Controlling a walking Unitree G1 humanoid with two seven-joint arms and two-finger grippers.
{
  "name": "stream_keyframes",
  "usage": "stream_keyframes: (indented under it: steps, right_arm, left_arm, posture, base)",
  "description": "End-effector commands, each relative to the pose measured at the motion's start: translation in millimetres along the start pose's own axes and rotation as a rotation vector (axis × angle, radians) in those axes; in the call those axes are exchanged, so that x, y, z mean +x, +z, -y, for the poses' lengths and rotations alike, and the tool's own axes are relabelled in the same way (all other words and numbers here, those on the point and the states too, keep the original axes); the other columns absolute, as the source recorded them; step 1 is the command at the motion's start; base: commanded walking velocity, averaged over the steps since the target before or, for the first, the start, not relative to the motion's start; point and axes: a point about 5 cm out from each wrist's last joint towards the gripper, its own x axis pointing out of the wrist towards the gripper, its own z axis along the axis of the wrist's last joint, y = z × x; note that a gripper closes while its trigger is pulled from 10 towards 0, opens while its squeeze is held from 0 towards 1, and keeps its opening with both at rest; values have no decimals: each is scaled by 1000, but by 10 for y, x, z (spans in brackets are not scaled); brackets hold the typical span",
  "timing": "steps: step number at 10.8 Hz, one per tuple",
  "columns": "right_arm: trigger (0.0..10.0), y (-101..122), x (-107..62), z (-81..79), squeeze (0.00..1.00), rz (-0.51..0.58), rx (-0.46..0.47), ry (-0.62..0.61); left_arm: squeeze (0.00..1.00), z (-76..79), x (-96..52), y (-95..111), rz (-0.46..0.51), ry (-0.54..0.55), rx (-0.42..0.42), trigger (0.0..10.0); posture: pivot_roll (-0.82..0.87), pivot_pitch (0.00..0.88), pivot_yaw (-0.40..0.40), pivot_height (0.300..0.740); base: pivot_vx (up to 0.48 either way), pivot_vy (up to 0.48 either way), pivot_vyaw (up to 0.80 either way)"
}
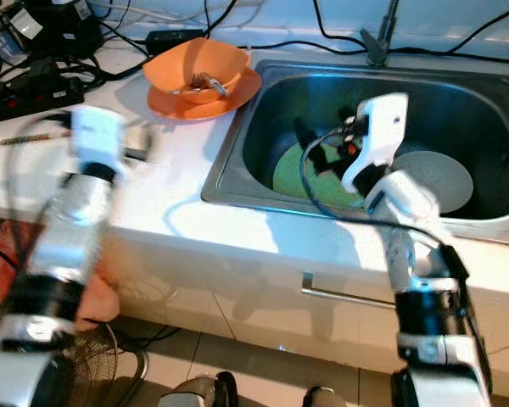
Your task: Kitchen organization
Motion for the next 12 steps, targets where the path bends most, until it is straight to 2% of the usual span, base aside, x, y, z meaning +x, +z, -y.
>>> stream_keyframes:
  steps: [1, 3, 4, 5, 6, 8, 12]
  right_arm:
    - [10000, 12, -3, -65, 1000, 0, -11, 14]
    - [10000, -7, -48, -100, 1000, 8, 23, -12]
    - [10000, -15, -70, -113, 1000, 11, 36, -24]
    - [10000, -23, -90, -129, 1000, 16, 53, -34]
    - [10000, -20, -112, -145, 1000, 28, 93, -42]
    - [10000, -32, -130, -142, 1000, 27, 113, -58]
    - [10000, -37, -109, -127, 1000, 7, 118, -70]
  left_arm:
    - [0, -129, 35, -3, -11, 67, 13, 10000]
    - [0, -359, 149, -65, -90, 156, -8, 10000]
    - [0, -403, 197, -65, -105, 154, -15, 10000]
    - [0, -424, 241, -65, -123, 154, -36, 10000]
    - [0, -391, 268, -17, -100, 148, -56, 10000]
    - [0, -315, 272, -7, -86, 125, -88, 10000]
    - [0, -417, 300, -56, -123, 170, -106, 10000]
  posture:
    - [6, 102, 98, 740]
    - [6, 104, 102, 740]
    - [4, 106, 104, 740]
    - [2, 108, 107, 740]
    - [0, 109, 110, 740]
    - [-2, 110, 109, 740]
    - [0, 107, 104, 740]
  base:
    - [0, 0, 0]
    - [0, 0, 0]
    - [0, 0, 0]
    - [0, 0, 0]
    - [0, 0, 0]
    - [0, 0, 0]
    - [0, 0, -800]
